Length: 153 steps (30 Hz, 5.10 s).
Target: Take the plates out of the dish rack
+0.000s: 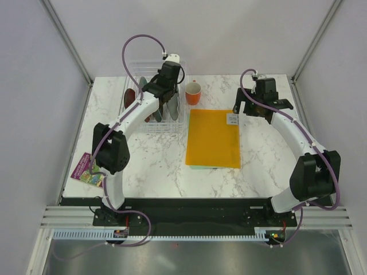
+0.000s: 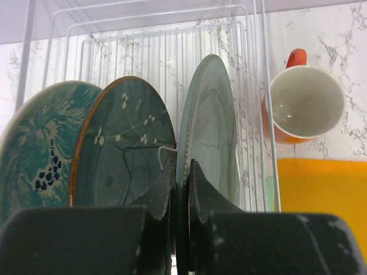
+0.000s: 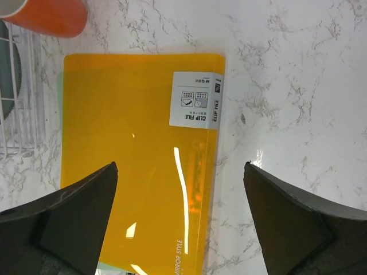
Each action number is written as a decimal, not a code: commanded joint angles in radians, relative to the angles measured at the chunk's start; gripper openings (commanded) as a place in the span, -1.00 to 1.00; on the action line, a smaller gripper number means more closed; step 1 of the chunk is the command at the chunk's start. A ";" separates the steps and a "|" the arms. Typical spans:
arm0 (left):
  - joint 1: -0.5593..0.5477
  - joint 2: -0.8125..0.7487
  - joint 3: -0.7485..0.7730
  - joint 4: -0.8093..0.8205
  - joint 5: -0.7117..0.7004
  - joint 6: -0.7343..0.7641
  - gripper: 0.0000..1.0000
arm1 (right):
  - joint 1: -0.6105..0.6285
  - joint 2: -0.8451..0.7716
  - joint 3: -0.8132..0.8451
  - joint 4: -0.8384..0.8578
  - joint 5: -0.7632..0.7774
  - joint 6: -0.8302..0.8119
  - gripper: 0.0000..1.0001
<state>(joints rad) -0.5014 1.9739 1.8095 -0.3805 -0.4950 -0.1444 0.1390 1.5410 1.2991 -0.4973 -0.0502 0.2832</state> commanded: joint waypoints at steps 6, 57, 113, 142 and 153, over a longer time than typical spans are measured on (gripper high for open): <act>-0.081 -0.150 0.220 0.049 -0.128 0.138 -0.95 | 0.040 -0.088 0.043 0.005 0.059 -0.045 0.96; 0.055 -0.846 -0.826 0.667 0.665 -0.630 -0.96 | 0.132 -0.042 -0.379 1.054 -0.715 0.542 0.96; 0.213 -0.678 -0.880 0.703 0.811 -0.440 0.23 | -0.197 0.241 0.008 0.703 -0.565 0.390 -1.00; 0.294 -0.497 -0.822 0.621 0.774 -0.337 1.00 | -0.498 0.926 0.687 0.629 -0.565 0.502 -1.00; 0.296 -0.549 -0.832 0.577 0.762 -0.323 1.00 | -0.523 0.947 0.505 0.588 -0.459 0.494 -0.72</act>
<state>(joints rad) -0.2268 1.4612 0.9642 0.2146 0.3275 -0.5323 -0.3824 2.4695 1.8652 0.1215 -0.5591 0.8082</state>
